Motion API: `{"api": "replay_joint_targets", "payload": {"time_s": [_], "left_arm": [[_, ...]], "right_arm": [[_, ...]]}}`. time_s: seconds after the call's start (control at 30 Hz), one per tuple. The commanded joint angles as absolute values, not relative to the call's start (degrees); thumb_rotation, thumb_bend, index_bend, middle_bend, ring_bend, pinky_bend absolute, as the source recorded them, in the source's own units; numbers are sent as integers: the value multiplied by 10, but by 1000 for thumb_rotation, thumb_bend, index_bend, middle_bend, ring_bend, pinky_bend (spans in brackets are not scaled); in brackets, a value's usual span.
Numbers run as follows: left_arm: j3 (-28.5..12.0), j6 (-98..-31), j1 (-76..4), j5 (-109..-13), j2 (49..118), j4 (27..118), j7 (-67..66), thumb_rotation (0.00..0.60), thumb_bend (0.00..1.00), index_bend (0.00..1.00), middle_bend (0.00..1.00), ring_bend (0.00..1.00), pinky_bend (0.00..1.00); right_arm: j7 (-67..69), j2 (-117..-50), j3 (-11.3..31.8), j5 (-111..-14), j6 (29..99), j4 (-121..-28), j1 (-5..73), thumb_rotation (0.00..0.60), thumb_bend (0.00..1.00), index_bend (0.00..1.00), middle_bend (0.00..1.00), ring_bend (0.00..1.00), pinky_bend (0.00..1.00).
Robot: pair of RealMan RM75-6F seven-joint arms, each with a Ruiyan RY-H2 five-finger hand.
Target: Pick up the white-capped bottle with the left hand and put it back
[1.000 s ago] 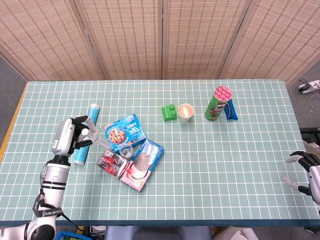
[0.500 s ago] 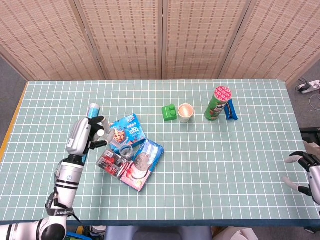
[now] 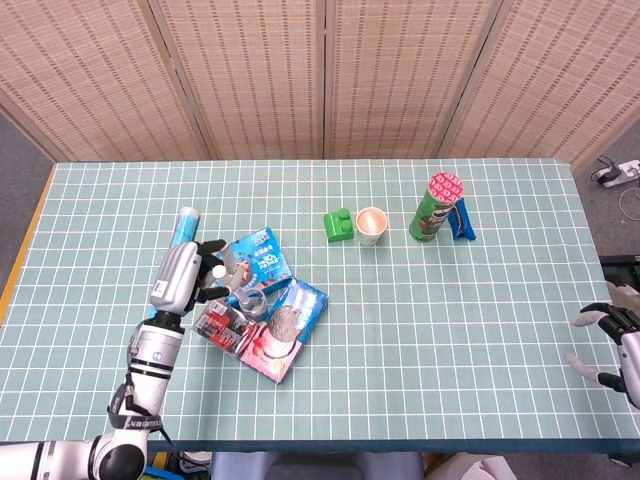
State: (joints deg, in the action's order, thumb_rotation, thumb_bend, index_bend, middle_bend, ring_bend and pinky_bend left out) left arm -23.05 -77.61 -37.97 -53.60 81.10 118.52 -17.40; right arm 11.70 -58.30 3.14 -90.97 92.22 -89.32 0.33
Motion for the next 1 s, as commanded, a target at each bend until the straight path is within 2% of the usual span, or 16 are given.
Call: {"api": "replay_joint_targets", "payload": {"time_s": [0.03, 1.0], "left_arm": [[-228, -776, -382, -533, 815, 1180, -177, 600, 395, 853, 1000, 948, 1000], [-188, -769, -383, -566, 876, 1113, -162, 600, 395, 853, 1000, 948, 1000]], "right_arm": [[119, -583, 31, -910, 922, -893, 3, 600, 99, 437, 372, 345, 585], [119, -583, 30, -908, 915, -891, 6, 600, 99, 437, 372, 345, 585]]}}
